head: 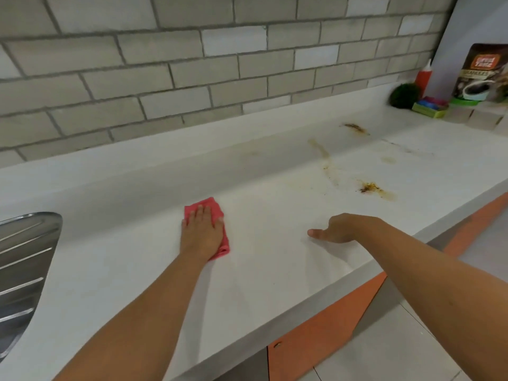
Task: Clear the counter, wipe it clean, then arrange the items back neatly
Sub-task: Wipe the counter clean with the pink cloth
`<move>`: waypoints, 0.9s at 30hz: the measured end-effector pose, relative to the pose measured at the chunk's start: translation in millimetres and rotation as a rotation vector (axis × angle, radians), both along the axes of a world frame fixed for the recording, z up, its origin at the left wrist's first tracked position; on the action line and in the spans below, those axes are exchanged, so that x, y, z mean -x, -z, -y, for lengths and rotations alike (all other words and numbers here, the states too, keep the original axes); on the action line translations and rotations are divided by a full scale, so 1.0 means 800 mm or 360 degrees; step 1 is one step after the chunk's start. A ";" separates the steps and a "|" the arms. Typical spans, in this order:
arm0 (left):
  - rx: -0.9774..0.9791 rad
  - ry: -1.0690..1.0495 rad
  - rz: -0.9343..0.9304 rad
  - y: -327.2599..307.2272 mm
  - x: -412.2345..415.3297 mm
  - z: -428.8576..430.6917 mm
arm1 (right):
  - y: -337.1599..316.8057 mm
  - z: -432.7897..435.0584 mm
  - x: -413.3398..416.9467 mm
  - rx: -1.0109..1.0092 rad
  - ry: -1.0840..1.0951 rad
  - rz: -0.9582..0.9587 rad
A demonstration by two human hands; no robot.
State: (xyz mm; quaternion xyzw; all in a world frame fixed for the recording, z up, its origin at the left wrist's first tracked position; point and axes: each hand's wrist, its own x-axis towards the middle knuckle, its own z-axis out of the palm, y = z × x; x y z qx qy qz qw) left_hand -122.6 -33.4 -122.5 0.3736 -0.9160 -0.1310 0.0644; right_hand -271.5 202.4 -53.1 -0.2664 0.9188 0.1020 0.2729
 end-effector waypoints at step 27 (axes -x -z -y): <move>0.0053 0.0369 -0.0027 -0.011 0.247 0.285 | 0.037 0.201 0.162 0.0153 -0.0180 -0.0074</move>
